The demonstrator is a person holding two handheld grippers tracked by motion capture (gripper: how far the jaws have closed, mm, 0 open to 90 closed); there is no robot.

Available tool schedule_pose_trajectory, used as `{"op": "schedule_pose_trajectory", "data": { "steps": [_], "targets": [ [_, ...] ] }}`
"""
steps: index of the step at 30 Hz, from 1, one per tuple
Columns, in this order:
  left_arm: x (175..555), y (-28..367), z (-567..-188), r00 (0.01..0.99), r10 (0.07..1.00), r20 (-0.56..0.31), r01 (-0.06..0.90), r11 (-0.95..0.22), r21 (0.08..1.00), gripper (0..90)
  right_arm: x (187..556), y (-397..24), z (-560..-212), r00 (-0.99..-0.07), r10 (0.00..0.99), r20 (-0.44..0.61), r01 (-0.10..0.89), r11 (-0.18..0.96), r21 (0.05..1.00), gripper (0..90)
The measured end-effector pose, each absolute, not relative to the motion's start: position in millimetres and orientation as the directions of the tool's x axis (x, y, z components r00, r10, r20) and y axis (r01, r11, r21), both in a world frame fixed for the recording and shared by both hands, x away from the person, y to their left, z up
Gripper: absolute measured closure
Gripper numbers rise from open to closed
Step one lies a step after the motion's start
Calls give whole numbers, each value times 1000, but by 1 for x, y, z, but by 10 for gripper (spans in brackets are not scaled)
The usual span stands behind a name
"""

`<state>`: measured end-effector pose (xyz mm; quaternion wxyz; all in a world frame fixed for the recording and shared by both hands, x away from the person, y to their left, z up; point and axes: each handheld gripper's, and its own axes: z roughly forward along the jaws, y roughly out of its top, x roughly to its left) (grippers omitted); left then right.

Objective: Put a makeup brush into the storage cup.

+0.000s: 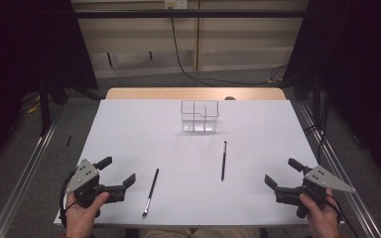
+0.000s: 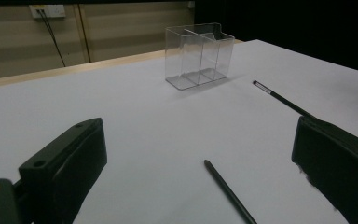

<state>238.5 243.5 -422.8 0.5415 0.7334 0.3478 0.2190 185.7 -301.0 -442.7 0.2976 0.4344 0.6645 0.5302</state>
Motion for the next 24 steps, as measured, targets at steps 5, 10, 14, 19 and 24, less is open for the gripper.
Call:
{"op": "schedule_pose_trajectory", "data": {
  "steps": [5,10,14,19,24],
  "targets": [
    [242,238,-420,678,733,-55,273,-182,945,31,185,-301,-443,-448,892,65,260,61,964,0],
    [249,231,-417,690,722,-57,273,-187,944,31,185,-300,-443,-447,892,65,262,61,963,0],
    [254,225,-417,700,712,-60,281,-197,939,31,186,-301,-443,-448,892,66,262,60,963,0],
    [259,218,-417,720,690,-69,294,-214,932,34,186,-300,-443,-450,890,67,263,61,963,0],
    [267,212,-417,740,668,-79,304,-228,925,44,186,-300,-443,-451,890,65,262,63,963,0]
  ]
}}
